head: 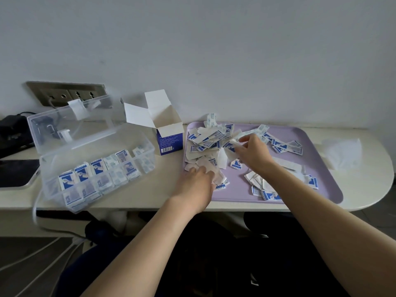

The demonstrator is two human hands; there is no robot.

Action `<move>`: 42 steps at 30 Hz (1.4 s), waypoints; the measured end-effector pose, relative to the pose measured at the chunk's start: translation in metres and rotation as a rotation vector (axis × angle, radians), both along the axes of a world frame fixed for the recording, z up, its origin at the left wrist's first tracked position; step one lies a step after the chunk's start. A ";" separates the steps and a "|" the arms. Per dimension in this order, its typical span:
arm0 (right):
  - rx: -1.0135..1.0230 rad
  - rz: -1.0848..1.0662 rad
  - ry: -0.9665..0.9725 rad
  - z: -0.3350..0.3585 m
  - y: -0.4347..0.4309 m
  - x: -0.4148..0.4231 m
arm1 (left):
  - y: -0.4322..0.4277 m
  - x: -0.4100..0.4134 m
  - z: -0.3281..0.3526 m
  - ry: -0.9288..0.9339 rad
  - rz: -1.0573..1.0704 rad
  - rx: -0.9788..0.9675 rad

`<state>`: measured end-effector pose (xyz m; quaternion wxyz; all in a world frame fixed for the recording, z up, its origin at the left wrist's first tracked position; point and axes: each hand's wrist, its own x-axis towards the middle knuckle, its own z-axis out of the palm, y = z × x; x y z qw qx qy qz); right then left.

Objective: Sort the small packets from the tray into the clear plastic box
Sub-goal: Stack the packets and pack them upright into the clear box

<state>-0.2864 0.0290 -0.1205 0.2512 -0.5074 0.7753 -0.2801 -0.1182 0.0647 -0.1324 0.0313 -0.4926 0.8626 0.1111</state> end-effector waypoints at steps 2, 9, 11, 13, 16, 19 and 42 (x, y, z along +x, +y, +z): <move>0.086 0.059 -0.040 0.002 0.006 0.003 | -0.002 0.003 0.002 0.065 0.018 0.028; 0.376 0.283 -0.039 -0.005 0.024 0.028 | -0.005 0.005 0.003 0.105 0.018 0.015; 0.372 0.292 -0.027 -0.006 0.024 0.032 | -0.005 0.005 0.001 0.112 0.018 0.019; 0.368 0.296 0.007 -0.008 0.022 0.034 | -0.005 0.005 0.001 0.129 0.020 0.031; 0.376 0.295 0.070 -0.011 0.021 0.037 | -0.004 0.006 0.002 0.133 0.009 0.043; 0.357 0.276 0.060 -0.010 0.022 0.040 | -0.005 0.006 0.002 0.140 0.022 0.060; -0.065 0.534 0.447 -0.008 0.026 0.023 | -0.010 0.005 -0.001 0.164 0.106 -0.286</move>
